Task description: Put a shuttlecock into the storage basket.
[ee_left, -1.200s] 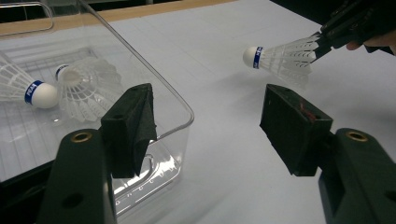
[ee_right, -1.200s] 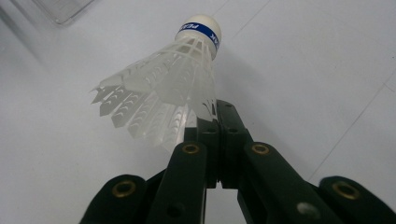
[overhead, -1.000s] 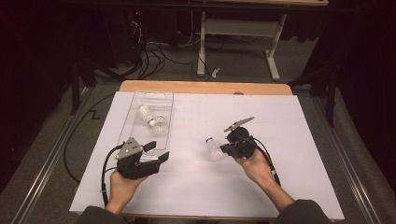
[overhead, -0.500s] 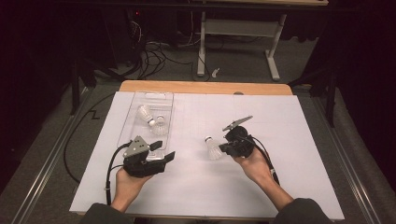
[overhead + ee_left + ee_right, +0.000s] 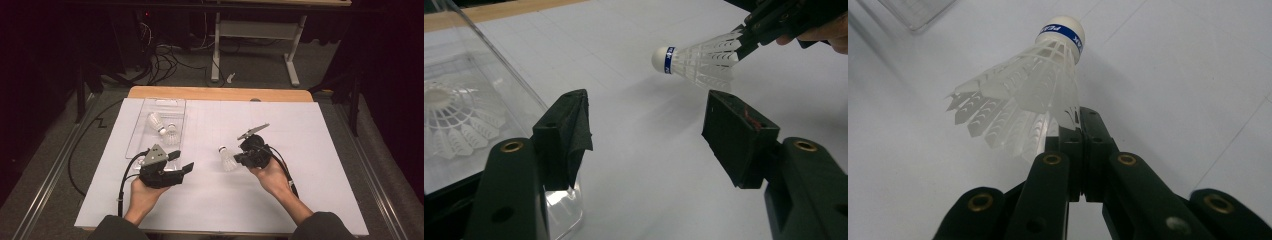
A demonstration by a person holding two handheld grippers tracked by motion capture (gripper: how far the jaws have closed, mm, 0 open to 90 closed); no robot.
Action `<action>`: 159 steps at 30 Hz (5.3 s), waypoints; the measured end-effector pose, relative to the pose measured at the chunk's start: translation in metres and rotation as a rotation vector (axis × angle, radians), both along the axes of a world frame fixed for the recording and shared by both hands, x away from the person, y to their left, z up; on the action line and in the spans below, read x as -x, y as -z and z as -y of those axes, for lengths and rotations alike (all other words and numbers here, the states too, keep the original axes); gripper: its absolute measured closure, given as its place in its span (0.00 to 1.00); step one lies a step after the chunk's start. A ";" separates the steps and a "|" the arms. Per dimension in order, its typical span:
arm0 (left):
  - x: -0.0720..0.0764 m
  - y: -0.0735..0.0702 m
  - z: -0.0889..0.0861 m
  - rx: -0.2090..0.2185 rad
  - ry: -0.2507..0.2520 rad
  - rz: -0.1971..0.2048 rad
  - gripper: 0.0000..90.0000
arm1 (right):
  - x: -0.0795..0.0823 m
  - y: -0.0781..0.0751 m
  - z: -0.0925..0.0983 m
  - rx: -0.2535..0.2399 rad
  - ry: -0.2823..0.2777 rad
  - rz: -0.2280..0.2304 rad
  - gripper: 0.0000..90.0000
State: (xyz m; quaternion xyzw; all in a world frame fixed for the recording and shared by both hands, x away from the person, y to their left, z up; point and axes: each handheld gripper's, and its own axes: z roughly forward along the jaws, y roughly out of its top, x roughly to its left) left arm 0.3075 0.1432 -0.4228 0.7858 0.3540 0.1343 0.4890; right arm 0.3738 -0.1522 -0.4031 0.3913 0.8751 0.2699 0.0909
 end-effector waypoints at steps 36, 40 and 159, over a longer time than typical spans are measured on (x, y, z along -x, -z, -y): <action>-0.010 -0.001 0.028 -0.016 0.059 0.000 0.40 | -0.001 -0.001 -0.011 -0.011 -0.013 -0.005 1.00; -0.010 0.000 0.032 -0.023 0.067 -0.004 0.40 | -0.002 0.000 -0.013 -0.011 -0.014 -0.006 1.00; -0.042 -0.011 0.068 -0.195 -0.013 -0.150 1.00 | 0.010 -0.008 -0.011 -0.136 -0.068 0.028 0.58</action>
